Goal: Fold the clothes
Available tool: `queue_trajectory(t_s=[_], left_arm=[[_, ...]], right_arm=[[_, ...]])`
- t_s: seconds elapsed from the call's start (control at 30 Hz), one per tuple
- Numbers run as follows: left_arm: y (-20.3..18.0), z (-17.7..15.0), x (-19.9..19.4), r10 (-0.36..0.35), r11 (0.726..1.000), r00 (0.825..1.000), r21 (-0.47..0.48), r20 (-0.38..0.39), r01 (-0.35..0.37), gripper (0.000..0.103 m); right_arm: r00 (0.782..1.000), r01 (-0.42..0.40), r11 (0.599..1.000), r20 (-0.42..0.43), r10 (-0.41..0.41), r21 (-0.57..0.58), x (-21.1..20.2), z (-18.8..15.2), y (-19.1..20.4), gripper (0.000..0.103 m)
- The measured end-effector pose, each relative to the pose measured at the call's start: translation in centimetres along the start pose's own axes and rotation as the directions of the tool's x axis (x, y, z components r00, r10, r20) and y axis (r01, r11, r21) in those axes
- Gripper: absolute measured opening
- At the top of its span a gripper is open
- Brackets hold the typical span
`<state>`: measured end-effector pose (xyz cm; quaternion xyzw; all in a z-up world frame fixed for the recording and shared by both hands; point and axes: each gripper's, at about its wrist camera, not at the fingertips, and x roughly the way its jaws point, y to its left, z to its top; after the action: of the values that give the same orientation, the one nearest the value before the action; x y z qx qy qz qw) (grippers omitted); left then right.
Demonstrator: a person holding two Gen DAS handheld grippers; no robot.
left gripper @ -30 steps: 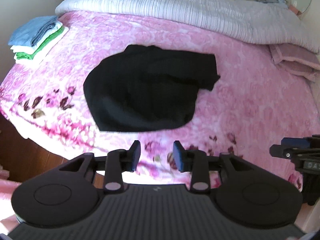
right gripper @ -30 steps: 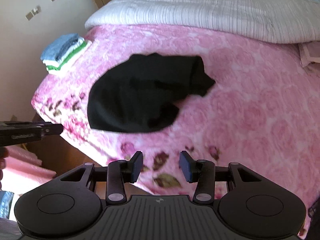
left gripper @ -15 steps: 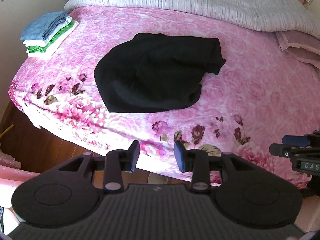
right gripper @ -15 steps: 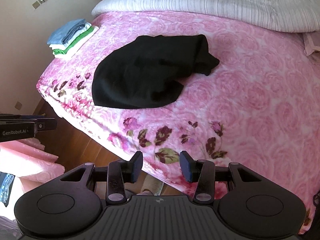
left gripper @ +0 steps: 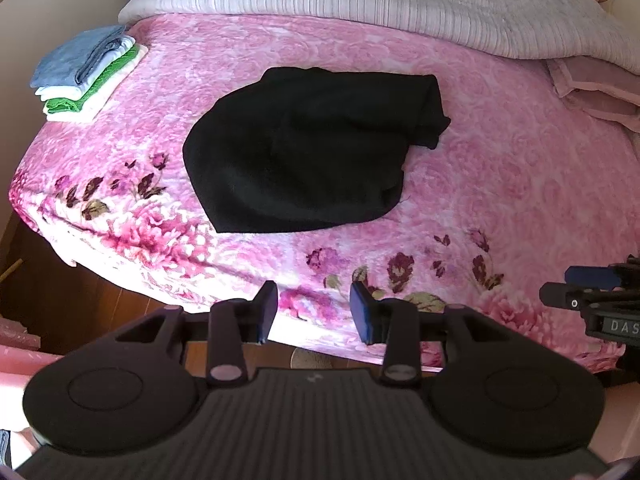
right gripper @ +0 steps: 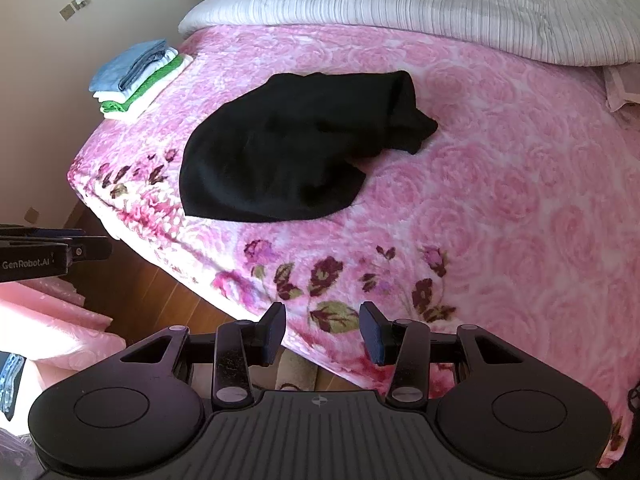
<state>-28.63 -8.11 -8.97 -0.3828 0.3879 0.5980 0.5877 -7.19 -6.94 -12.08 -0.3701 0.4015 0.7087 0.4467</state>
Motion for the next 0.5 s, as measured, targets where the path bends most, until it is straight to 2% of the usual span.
queue_trajectory(t_s=[0.27,0.5], left_arm=[[3.4,2.7,2.2,-0.019,1.0,1.0,0.011,-0.012,0.02,0.035],[6.6,6.6,4.8,-0.031,0.998,0.999,0.055,-0.015,0.031,0.036]], right_arm=[[1.0,0.014,1.0,-0.005,-0.014,0.004,2.0,3.1,1.8,0.045],[1.0,0.025,0.999,-0.007,-0.025,0.039,4.7,6.9,3.5,0.045]])
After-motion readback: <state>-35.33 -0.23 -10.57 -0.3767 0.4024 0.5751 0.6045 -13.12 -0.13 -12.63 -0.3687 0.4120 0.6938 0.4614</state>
